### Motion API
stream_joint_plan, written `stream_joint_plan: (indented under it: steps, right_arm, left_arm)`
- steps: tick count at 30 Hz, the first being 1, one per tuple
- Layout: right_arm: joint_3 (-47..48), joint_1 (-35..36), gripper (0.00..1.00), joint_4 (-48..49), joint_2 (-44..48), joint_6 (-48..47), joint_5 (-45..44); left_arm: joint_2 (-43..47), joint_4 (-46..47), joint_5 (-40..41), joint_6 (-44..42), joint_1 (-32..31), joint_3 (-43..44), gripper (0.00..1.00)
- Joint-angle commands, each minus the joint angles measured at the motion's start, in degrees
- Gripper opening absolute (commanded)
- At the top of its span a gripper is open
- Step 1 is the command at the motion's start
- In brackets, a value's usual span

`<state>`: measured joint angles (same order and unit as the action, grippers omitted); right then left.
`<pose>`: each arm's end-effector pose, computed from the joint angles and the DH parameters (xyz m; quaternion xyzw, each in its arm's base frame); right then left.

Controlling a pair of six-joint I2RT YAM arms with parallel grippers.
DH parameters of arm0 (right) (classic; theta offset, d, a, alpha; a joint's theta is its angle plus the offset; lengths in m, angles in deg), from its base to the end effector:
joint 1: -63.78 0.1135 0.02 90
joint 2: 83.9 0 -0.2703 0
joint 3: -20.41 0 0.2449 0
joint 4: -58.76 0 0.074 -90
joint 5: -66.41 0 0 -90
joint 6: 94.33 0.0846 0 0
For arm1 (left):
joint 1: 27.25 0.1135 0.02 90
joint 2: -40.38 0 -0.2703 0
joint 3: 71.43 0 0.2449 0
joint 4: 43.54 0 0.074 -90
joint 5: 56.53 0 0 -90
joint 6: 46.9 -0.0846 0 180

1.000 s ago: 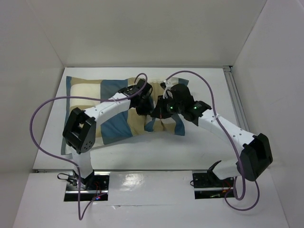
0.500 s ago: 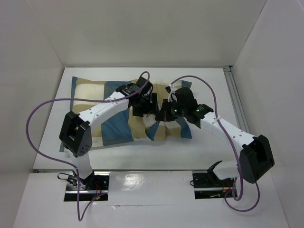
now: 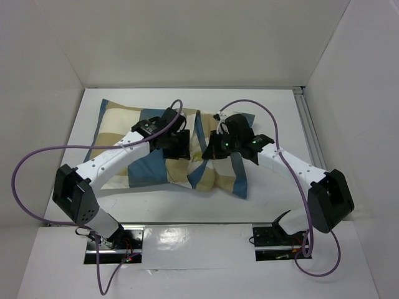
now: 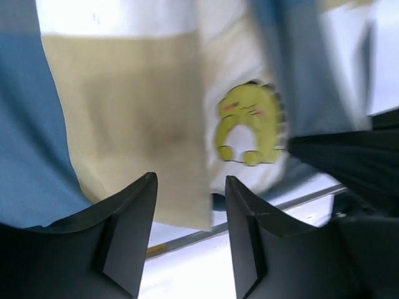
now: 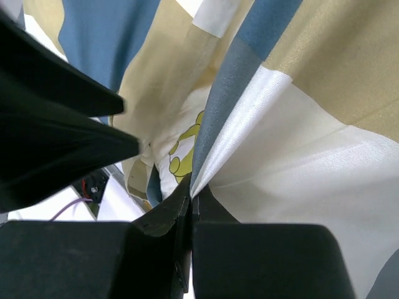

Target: Put the pillow into the pillowcase

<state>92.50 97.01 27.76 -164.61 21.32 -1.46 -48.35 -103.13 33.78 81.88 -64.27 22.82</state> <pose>0.2635 0.2107 0.2464 -0.1402 0.8807 0.3566 0.2784 0.2804 -0.2109 0.2789 -0.0154 0.9511 -0.1874 0.2450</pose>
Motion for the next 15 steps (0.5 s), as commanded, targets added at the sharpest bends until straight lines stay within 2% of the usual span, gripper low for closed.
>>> stream_joint_plan:
  steps: [1,4,6,7,9,11,15]
  right_arm:
    - [3.9,0.3,0.0,0.0,1.8,-1.0,0.6]
    - [5.8,0.3,0.0,-1.7,2.3,-1.6,1.2]
    - [6.6,0.3,0.0,-2.3,2.8,-1.6,1.2]
    - [6.6,0.3,0.0,-2.9,2.8,-1.6,1.2]
    - [8.2,0.3,0.0,-2.9,3.4,-1.6,1.7]
    - [8.9,0.9,0.0,-2.9,3.4,-1.6,2.3]
    - [8.3,0.9,0.0,1.3,0.5,-0.8,0.9]
  left_arm:
    - [0.7,4.4,1.3,-2.3,-0.5,-4.6,0.57]
    - [-4.7,8.4,3.7,-2.3,-0.5,-6.0,0.36]
    - [-8.5,8.4,4.3,-2.3,0.0,-5.1,0.13]
    - [-11.1,9.4,5.2,-0.7,0.0,-4.3,0.06]
    - [-12.4,12.4,4.6,0.9,0.0,-4.3,0.0]
    - [-14.4,14.7,3.6,2.3,0.0,-1.8,0.0]
    - [-15.0,13.5,2.9,3.6,0.0,3.8,0.0]
